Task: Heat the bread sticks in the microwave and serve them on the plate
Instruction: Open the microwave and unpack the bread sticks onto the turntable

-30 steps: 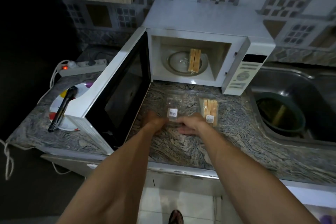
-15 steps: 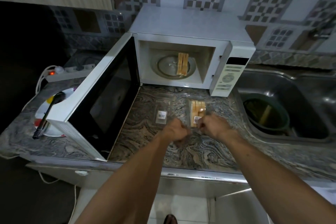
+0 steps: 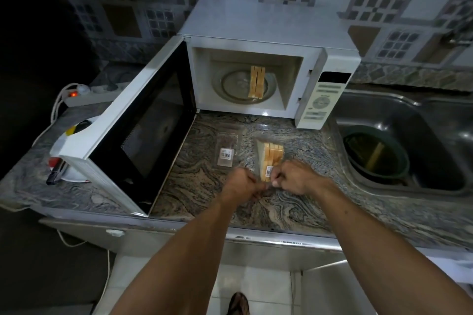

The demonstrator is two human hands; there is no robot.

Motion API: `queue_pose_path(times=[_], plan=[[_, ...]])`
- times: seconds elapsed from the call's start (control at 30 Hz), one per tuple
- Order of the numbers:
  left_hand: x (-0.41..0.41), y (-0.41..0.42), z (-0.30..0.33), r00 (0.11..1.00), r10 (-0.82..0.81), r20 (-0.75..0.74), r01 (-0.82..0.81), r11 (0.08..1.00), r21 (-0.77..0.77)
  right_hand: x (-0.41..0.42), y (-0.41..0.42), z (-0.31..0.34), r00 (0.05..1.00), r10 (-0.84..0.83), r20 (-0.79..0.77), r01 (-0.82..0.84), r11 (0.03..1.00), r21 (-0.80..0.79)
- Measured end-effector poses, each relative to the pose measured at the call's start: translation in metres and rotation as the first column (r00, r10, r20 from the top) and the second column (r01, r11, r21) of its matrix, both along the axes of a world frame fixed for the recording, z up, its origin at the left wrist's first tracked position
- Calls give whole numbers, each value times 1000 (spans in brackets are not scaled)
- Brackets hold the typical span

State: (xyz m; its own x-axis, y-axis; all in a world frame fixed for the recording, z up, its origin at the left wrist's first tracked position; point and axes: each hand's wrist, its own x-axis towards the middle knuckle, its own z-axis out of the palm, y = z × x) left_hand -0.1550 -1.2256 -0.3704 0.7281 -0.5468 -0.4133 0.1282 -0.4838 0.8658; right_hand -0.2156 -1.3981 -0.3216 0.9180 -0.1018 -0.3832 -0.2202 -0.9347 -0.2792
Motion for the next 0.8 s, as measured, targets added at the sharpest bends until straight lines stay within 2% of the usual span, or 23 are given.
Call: queue_pose_path(times=[0.13,0.33,0.4,0.53,0.7,0.8], plan=[[-2,0,0,1000,-9,25,8,1000,28,0,0,3,999,36,-40,-33,997,76],[0,2,-2,999,-49,-15,49,998,31,-4,3,13,997,41,-65,-31,989,146],[0,6,-4,998,-59,-14,60,998,33,-5,5,13,997,13,-70,0,984,181],[1,18,-11,997,30,-68,-31,999,-13,-5,5,23,993,-105,-54,117,938,327],[3,20,-2,991,-37,-130,38,999,2,5,9,60,993,-2,-114,29,972,235],[7,17,8,977,-103,-184,117,991,63,21,11,104,998,14,-67,-3,989,150]])
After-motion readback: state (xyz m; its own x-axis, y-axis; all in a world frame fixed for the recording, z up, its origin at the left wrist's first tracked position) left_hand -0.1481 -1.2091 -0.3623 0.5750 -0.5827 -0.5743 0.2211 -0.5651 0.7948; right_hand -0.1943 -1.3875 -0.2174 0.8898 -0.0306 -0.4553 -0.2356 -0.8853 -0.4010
